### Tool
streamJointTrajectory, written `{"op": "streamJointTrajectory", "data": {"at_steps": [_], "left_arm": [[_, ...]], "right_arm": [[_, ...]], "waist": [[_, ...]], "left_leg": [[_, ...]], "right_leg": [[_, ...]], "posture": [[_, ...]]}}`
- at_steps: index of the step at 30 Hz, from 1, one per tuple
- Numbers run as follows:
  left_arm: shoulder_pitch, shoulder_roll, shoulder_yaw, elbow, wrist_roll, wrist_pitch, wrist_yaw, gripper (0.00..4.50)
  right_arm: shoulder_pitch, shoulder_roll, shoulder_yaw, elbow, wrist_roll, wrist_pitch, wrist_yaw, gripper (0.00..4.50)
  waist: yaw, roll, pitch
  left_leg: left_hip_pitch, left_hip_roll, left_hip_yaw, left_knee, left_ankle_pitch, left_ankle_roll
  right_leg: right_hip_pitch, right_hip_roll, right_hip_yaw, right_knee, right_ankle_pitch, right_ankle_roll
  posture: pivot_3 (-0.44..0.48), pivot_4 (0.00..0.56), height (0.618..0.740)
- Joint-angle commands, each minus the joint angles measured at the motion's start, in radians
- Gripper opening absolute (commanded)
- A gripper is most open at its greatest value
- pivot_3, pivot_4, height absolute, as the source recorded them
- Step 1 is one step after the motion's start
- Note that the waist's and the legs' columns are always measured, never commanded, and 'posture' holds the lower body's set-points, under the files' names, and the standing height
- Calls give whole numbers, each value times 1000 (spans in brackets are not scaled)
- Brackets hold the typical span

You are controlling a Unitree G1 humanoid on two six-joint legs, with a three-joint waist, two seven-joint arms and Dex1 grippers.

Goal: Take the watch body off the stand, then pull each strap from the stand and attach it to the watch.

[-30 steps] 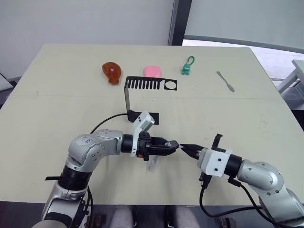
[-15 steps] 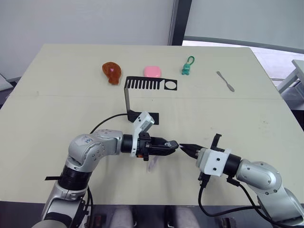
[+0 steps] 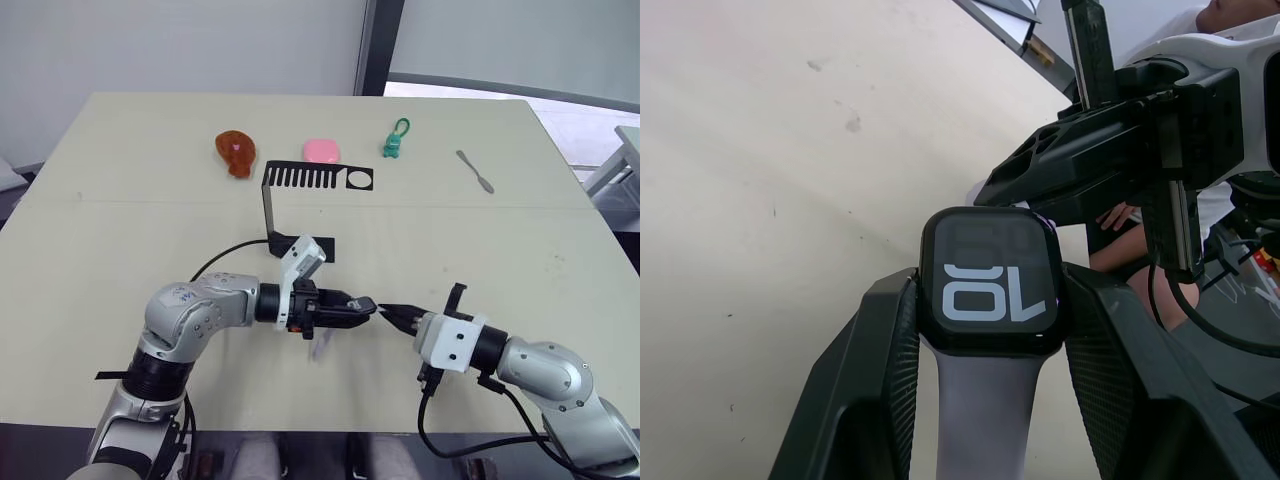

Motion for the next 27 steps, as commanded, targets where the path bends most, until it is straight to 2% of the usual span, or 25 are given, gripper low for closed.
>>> {"op": "streamJointTrajectory", "data": {"at_steps": [1,8,11,14,17,21,27], "left_arm": [[-9,3,7,-36,-7,-44,-20,1600],[33,121,41,-26,-8,-182,-188,1600],[71,175,51,-13,48,-401,-337,1600],[112,208,50,48,205,-806,-487,1600],[128,226,50,125,317,-1118,-578,1600],[137,236,53,133,361,-1254,-591,1600],[167,212,-7,44,424,-1215,-509,1600]], "right_arm": [[39,-29,-28,-29,40,-42,35,977],[200,-125,-195,80,97,-209,108,4469],[236,-123,-285,128,195,-272,142,4469],[263,-95,-376,136,363,-267,173,4469],[284,-46,-446,113,556,-286,214,4469],[386,-48,-535,57,747,-162,238,4469],[406,-15,-566,54,731,-172,244,4469]], "waist": [[0,0,0],[-2,0,0],[-2,0,0],[0,0,0],[1,0,0],[2,0,0],[-1,0,0]], "left_leg": [[0,0,0,0,0,0],[0,0,0,0,0,0],[1,0,1,0,0,0],[1,0,1,0,0,0],[1,0,1,0,0,0],[1,0,0,-1,-1,1],[2,0,-1,-1,-1,3]], "right_leg": [[0,0,0,0,0,0],[0,0,0,0,0,0],[0,1,1,0,0,0],[0,1,1,0,0,0],[1,1,1,-1,0,0],[2,-1,0,-1,0,0],[4,-2,0,-2,0,0]], "posture": [[0,150,740],[0,150,740],[0,150,740],[0,150,740],[0,150,740],[0,150,740],[0,150,740]]}}
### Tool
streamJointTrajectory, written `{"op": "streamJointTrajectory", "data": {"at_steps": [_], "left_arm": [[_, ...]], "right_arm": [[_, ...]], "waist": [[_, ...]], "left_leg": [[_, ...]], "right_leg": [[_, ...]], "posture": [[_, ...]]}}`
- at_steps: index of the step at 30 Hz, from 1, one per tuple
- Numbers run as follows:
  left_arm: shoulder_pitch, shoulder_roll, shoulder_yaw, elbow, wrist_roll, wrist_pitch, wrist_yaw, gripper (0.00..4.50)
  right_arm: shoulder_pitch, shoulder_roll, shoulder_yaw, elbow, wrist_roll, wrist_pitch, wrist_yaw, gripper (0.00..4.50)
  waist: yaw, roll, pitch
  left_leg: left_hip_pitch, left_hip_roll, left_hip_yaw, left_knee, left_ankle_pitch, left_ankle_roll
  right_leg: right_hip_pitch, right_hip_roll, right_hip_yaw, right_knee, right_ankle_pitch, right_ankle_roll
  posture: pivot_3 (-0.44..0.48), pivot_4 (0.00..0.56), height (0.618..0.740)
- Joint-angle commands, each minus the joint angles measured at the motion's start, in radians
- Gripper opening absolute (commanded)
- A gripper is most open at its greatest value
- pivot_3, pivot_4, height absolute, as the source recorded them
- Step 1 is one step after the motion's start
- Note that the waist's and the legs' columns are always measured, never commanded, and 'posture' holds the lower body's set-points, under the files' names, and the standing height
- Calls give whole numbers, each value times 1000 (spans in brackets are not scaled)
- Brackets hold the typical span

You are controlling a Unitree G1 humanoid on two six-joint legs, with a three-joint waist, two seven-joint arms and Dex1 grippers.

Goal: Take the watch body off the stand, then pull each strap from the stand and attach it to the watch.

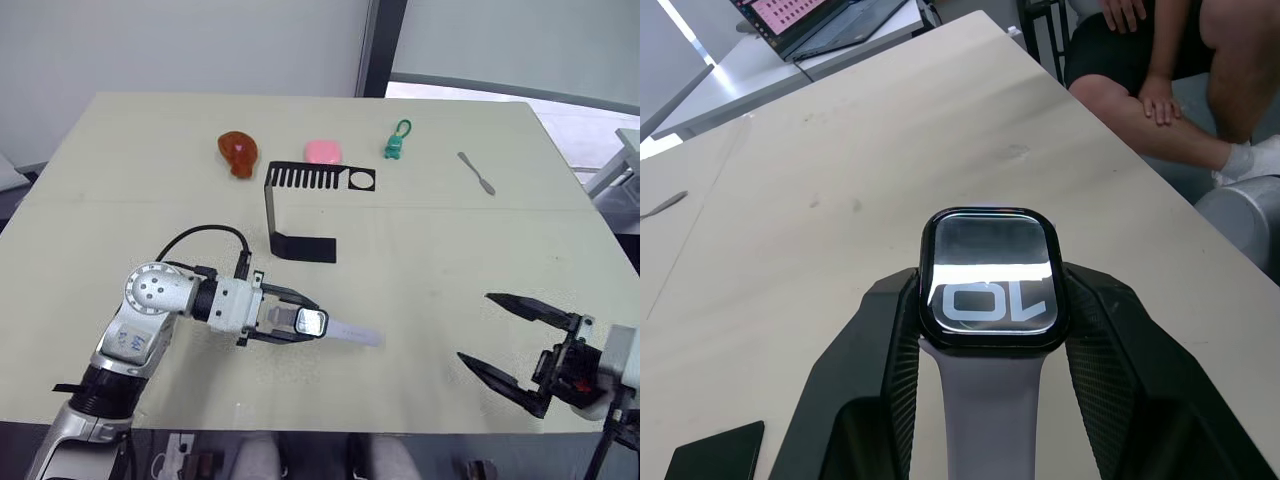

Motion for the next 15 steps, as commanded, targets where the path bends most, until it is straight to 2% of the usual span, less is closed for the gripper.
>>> {"op": "streamJointTrajectory", "data": {"at_steps": [1,5,9,12,15], "left_arm": [[-22,-45,-50,-53,33,76,83,1600],[-119,-149,-129,4,106,200,182,1600],[-186,-225,-211,73,155,323,226,1600],[-196,-257,-249,110,180,372,245,1600],[-184,-242,-291,134,226,407,246,1600]], "right_arm": [[-5,16,-26,-18,-6,-19,18,4469],[-19,17,-25,-5,-13,-16,34,4469],[-30,8,-18,13,-12,2,61,4469],[-30,6,-8,17,-11,17,79,4469],[-22,6,7,19,-16,30,96,4469]], "waist": [[0,0,0],[7,0,0],[5,0,0],[2,0,0],[0,0,0]], "left_leg": [[0,0,0,0,0,0],[0,-2,-1,1,1,1],[0,-2,-1,1,0,1],[0,-2,-1,1,1,1],[1,-1,-2,1,1,0]], "right_leg": [[0,0,0,0,0,0],[0,1,0,0,0,0],[1,3,0,0,0,1],[0,3,1,0,0,1],[0,3,1,1,0,1]], "posture": [[0,150,740],[0,150,740],[0,150,740],[0,150,740],[0,150,740]]}}
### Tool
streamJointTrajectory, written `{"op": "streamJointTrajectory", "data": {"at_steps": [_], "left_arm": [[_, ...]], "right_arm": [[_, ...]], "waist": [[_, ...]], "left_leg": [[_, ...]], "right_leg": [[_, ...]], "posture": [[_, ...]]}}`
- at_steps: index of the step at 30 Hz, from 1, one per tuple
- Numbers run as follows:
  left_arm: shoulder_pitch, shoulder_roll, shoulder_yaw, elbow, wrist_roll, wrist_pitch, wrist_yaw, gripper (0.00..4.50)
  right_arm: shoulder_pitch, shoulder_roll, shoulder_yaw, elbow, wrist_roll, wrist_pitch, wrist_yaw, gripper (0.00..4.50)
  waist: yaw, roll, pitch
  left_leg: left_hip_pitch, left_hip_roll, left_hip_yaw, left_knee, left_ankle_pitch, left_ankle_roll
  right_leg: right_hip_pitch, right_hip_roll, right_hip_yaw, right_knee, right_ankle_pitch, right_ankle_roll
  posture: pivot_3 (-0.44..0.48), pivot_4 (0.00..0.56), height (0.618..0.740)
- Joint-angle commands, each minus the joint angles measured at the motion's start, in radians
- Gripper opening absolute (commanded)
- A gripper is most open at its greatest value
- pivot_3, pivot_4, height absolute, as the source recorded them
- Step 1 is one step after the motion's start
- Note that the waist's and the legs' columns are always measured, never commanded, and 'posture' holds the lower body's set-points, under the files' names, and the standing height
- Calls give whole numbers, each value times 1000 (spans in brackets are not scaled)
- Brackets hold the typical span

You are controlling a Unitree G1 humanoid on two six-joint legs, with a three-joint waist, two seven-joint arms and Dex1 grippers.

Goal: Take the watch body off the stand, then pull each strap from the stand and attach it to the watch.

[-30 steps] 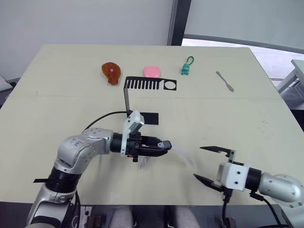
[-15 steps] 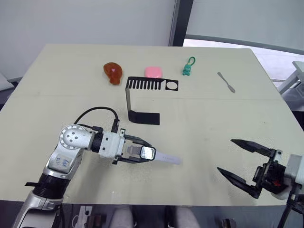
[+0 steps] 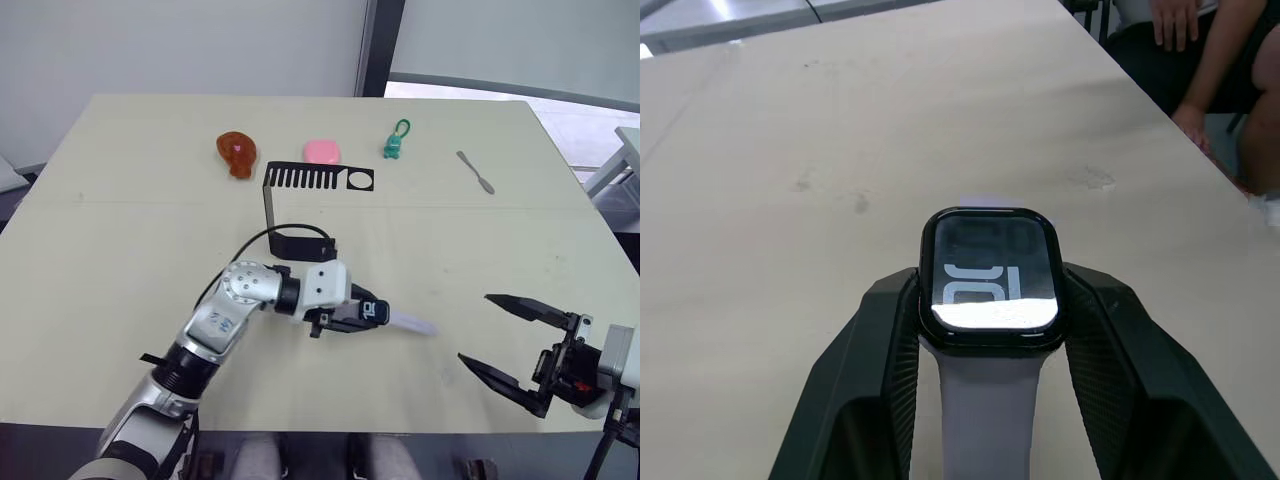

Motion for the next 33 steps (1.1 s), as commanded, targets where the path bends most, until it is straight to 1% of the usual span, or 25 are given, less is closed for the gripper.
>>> {"op": "streamJointTrajectory", "data": {"at_steps": [1,3,6,8,13,15,16,18,19,22,25,29,31,33], "left_arm": [[9,27,-31,4,51,34,12,1600],[28,48,-26,-6,68,45,25,1600],[60,67,-3,-34,67,80,49,1600],[76,78,4,-48,64,75,50,1600],[92,59,37,-77,16,95,49,1600],[99,50,67,-91,-5,85,62,2639],[107,54,95,-101,-25,56,57,3037],[136,70,171,-121,-76,-10,45,4068],[162,88,224,-132,-120,-40,22,4489],[262,185,368,-140,-211,-145,-75,4489],[383,299,547,-84,-256,-222,-118,4489],[535,436,748,18,-218,-362,-133,4489],[600,478,835,42,-223,-393,-128,4489],[667,509,922,63,-226,-409,-125,4489]], "right_arm": [[12,-5,4,-10,3,8,32,4469],[18,-6,5,-9,3,16,40,4469],[22,-5,3,-4,2,23,51,4469],[26,-2,4,14,-2,19,69,4469],[24,14,11,87,-18,-17,130,4469],[8,12,16,122,-28,-30,153,4500],[-4,6,17,142,-34,-37,167,4500],[-31,-12,7,188,-39,-43,191,4500],[-46,-24,-4,217,-43,-49,204,4500],[-93,-70,-44,308,-53,-65,244,4500],[-146,-120,-82,416,-64,-91,284,4500],[-169,-189,-137,518,-69,-107,355,4500],[-172,-218,-167,555,-70,-106,374,4500],[-175,-244,-197,594,-76,-106,391,4500]], "waist": [[0,0,0],[0,0,0],[2,0,0],[2,0,0],[2,0,0],[2,0,0],[2,0,0],[-3,0,0],[-4,0,0],[-16,1,0],[-24,1,0],[-25,2,0],[-24,2,1],[-22,2,1]], "left_leg": [[0,0,0,0,0,0],[0,0,0,0,0,0],[0,0,-1,0,0,0],[0,0,-1,0,0,0],[0,0,-3,0,0,0],[0,0,-3,0,0,0],[0,0,-3,0,0,0],[0,0,-4,0,0,0],[1,0,-4,0,0,0],[3,0,-6,-1,0,-1],[4,0,-8,-2,0,-1],[4,0,-8,-2,-1,-1],[4,0,-8,-3,-2,0],[4,-1,-8,-3,-7,5]], "right_leg": [[0,0,0,0,0,0],[0,-1,0,0,0,0],[0,-2,0,0,0,0],[0,-3,0,0,0,0],[2,-3,-2,-1,0,0],[3,-3,-2,-1,0,0],[3,-3,-2,-1,0,0],[4,-3,-2,-2,0,0],[4,-2,-2,-1,0,0],[4,-2,-1,-1,0,-1],[5,-2,-2,-1,-1,-2],[6,-3,-3,-2,-1,-2],[6,-3,-3,-4,-1,-2],[7,-5,-3,-5,-1,-2]], "posture": [[0,150,740],[0,150,740],[0,150,740],[0,150,740],[0,150,740],[0,150,740],[0,150,740],[0,150,740],[0,150,740],[0,150,740],[0,150,740],[0,150,740],[0,150,740],[0,150,740]]}}
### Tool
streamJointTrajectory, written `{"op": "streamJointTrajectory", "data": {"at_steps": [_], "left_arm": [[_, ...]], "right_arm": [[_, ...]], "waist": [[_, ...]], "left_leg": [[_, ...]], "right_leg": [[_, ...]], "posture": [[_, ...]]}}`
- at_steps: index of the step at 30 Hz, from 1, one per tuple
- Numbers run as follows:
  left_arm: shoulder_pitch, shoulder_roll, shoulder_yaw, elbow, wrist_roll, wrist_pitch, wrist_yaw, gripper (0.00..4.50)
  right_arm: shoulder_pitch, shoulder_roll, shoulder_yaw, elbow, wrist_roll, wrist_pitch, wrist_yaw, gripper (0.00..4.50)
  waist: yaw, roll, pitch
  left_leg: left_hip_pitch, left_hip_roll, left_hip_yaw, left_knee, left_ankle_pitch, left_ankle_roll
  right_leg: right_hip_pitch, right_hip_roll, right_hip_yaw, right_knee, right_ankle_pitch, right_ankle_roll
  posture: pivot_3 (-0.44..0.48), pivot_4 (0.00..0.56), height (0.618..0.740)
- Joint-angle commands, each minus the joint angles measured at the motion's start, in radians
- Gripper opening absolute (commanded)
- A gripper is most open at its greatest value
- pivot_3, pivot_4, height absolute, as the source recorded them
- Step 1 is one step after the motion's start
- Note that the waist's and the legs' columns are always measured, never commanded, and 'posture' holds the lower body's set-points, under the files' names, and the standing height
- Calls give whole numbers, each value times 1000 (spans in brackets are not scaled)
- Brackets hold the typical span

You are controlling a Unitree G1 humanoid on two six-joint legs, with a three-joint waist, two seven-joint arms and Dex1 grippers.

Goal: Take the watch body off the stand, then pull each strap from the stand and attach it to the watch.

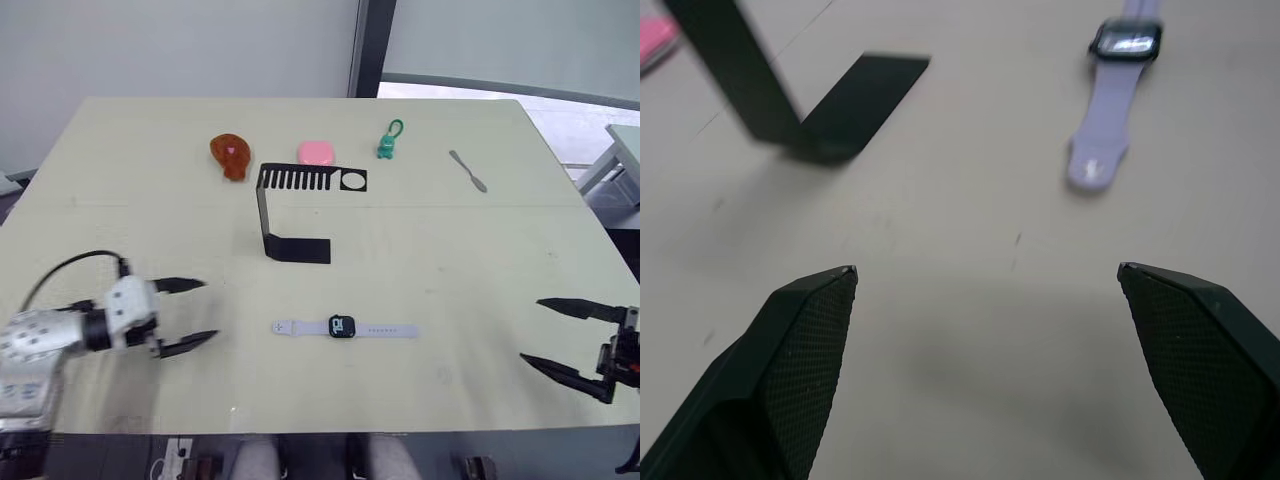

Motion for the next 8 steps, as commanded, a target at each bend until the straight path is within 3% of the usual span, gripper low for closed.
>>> {"op": "streamJointTrajectory", "data": {"at_steps": [1,8], "left_arm": [[86,42,149,23,0,-62,3,4489],[161,16,174,-43,-11,-68,50,4489]], "right_arm": [[-1,-45,-80,62,-3,-21,54,4500],[-59,-59,-56,170,-37,-62,83,4500]], "waist": [[-1,0,0],[-4,0,0]], "left_leg": [[0,0,0,0,-2,2],[0,0,0,0,-4,2]], "right_leg": [[0,-1,0,0,0,0],[1,-2,0,-2,0,0]], "posture": [[0,150,740],[0,150,740]]}}
